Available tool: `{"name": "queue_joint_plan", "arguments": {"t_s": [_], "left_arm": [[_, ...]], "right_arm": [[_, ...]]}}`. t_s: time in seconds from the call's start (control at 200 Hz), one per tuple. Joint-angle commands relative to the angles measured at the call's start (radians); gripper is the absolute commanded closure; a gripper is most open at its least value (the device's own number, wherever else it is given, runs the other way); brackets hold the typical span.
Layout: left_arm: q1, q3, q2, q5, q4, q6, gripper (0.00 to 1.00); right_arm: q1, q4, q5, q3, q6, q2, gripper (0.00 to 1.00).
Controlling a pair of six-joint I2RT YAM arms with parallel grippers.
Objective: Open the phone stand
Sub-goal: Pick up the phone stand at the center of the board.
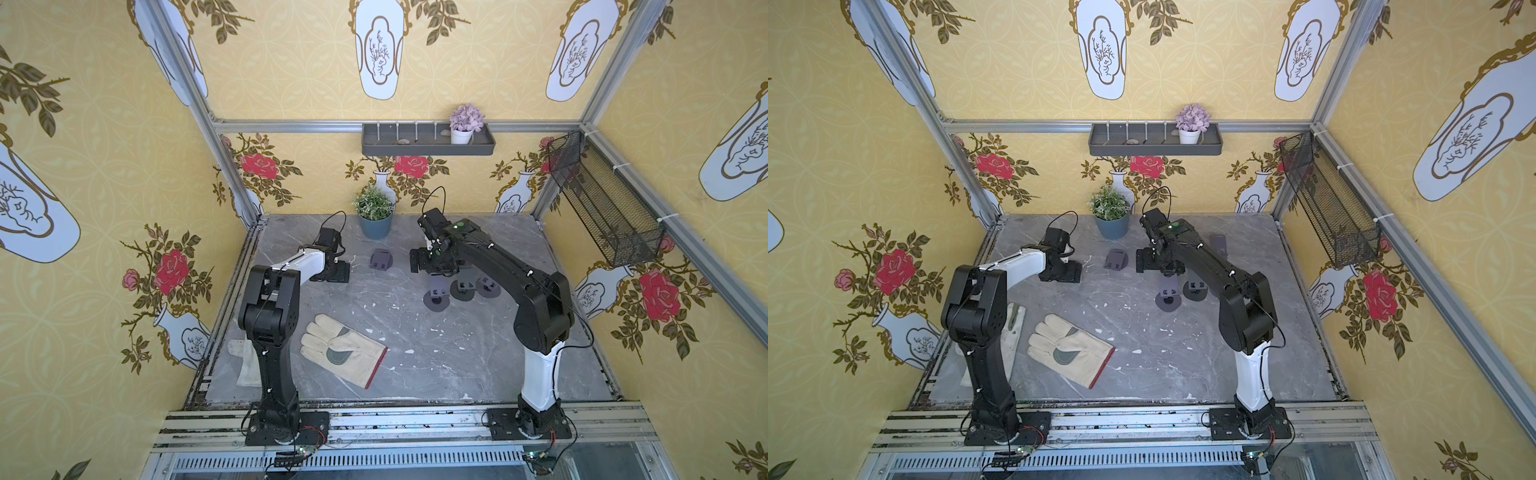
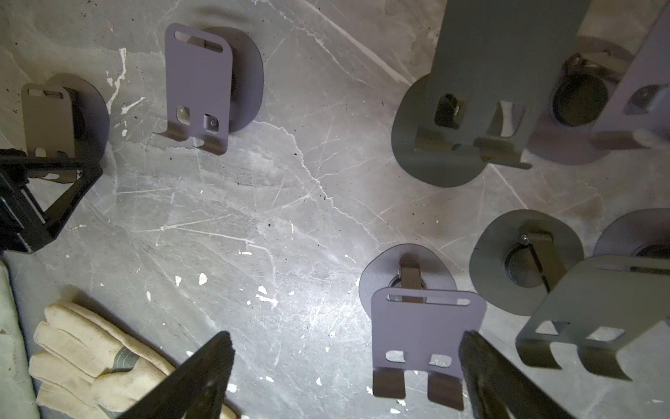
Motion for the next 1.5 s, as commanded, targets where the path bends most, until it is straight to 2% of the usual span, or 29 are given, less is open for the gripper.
{"name": "queue_joint_plan", "arguments": {"t_s": [0.0, 0.2, 0.285, 0.34, 0.4, 0.46, 0.695, 1.185, 1.35, 1.495], "left_arm": [[0.003, 0.017, 0.025, 0.011, 0.007, 0.019, 0.19], [0.002, 0.013, 0.037, 0.015, 0.02, 0.021, 0.33], [0.003, 0.013, 0.043, 0.022, 0.019, 0.023, 0.46], [0.002, 0.008, 0.043, 0.027, 0.022, 0.023, 0.48], [0.002, 0.0, 0.037, 0.032, 0.029, 0.021, 0.61], [0.002, -0.01, 0.031, 0.041, 0.035, 0.018, 0.68], [0.002, -0.052, -0.029, 0.132, 0.057, -0.003, 0.68], [0.002, -0.243, -0.258, 0.703, 0.283, -0.059, 0.67], [0.0, -0.335, -0.329, 0.822, 0.414, -0.127, 0.67], [-0.006, -0.392, -0.375, 0.867, 0.478, -0.158, 0.67]], "right_arm": [[-0.002, -0.014, 0.018, 0.011, -0.002, 0.007, 0.02], [-0.008, -0.022, 0.024, 0.028, -0.006, 0.016, 0.02], [-0.009, -0.027, 0.024, 0.039, -0.008, 0.023, 0.02], [-0.009, -0.028, 0.025, 0.048, -0.01, 0.028, 0.02], [-0.009, -0.029, 0.025, 0.06, -0.011, 0.032, 0.02], [-0.009, -0.034, 0.025, 0.073, -0.01, 0.038, 0.02], [-0.003, 0.004, -0.022, 0.084, -0.003, 0.027, 0.02], [0.077, 0.18, -0.199, 0.056, 0.066, 0.006, 0.0], [0.096, 0.227, -0.234, 0.045, 0.087, 0.002, 0.09], [0.104, 0.257, -0.265, 0.033, 0.097, -0.004, 0.27]]}}
